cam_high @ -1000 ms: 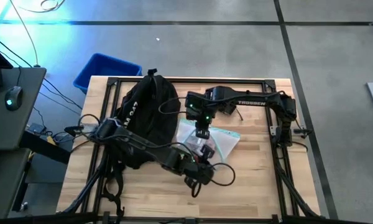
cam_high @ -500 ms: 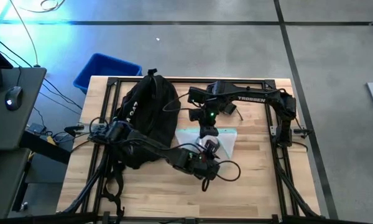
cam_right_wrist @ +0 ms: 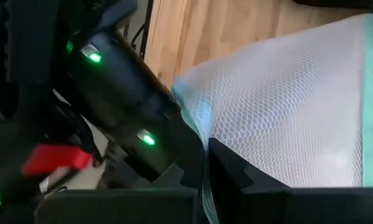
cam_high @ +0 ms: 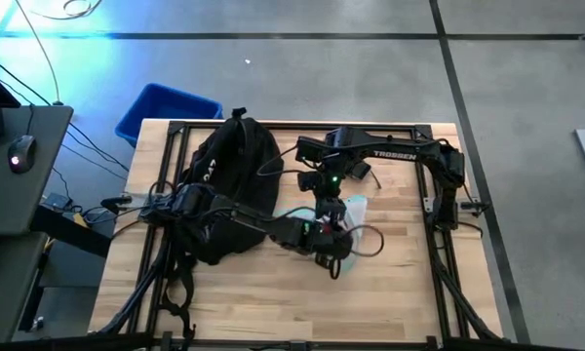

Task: Unpack backpack
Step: Put the black ballpen into the zip bag, then close the zip bag

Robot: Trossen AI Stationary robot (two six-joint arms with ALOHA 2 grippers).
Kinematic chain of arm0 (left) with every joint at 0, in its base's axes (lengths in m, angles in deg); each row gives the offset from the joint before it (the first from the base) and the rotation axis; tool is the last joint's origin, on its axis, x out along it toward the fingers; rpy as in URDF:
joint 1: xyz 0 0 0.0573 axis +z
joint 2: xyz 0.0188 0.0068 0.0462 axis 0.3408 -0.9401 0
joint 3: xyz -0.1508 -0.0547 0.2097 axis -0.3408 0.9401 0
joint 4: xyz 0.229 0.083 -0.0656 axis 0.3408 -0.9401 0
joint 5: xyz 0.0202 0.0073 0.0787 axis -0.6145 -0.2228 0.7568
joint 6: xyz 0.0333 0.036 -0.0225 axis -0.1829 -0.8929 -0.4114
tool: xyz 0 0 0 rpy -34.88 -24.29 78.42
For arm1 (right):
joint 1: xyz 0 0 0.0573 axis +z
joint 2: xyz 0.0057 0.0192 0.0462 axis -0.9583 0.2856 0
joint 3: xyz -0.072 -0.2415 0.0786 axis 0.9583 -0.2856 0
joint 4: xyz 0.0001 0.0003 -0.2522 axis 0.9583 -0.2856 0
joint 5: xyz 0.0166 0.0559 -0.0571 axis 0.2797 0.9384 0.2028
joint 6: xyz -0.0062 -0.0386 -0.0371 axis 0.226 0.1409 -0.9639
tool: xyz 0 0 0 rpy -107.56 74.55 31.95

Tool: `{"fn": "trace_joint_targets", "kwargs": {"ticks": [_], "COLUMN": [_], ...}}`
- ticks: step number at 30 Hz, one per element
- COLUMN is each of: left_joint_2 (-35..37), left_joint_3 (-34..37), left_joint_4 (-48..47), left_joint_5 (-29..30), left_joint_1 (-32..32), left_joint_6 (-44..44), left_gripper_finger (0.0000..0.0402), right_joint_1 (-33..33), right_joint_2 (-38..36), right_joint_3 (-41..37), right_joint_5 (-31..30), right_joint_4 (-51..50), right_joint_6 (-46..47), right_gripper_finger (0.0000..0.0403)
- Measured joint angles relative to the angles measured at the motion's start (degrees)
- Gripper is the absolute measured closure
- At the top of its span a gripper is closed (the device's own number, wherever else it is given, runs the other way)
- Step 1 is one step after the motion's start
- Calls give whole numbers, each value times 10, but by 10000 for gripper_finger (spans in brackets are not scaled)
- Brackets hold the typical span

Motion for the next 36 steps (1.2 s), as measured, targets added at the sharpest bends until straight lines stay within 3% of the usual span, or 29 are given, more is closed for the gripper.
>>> {"fn": "trace_joint_targets", "kwargs": {"ticks": [6, 13, 21, 26, 32, 36], "left_joint_2": [3, 32, 44, 64, 116, 165], "left_joint_3": [-1, -25, -26, -24, -25, -25], "left_joint_4": [-19, -75, -179, -289, -444, -585], "left_joint_5": [-27, -50, -27, 1, 129, 228], "left_joint_1": [12, -23, -90, -122, -164, -210], "left_joint_6": [28, 110, 251, 420, 597, 791], "left_gripper_finger": [312, 242, 259, 283, 304, 311], "right_joint_1": [0, -1, -32, -41, -35, -20], "right_joint_2": [0, 0, 0, 0, 0, 0], "right_joint_3": [0, 0, -1, -1, -1, -1], "right_joint_5": [-4, -16, -67, -135, -163, -183], "right_joint_4": [3, 17, 72, 77, 97, 103], "right_joint_6": [5, 5, 53, 83, 116, 129], "right_gripper_finger": [403, 403, 403, 403, 403, 403]}}
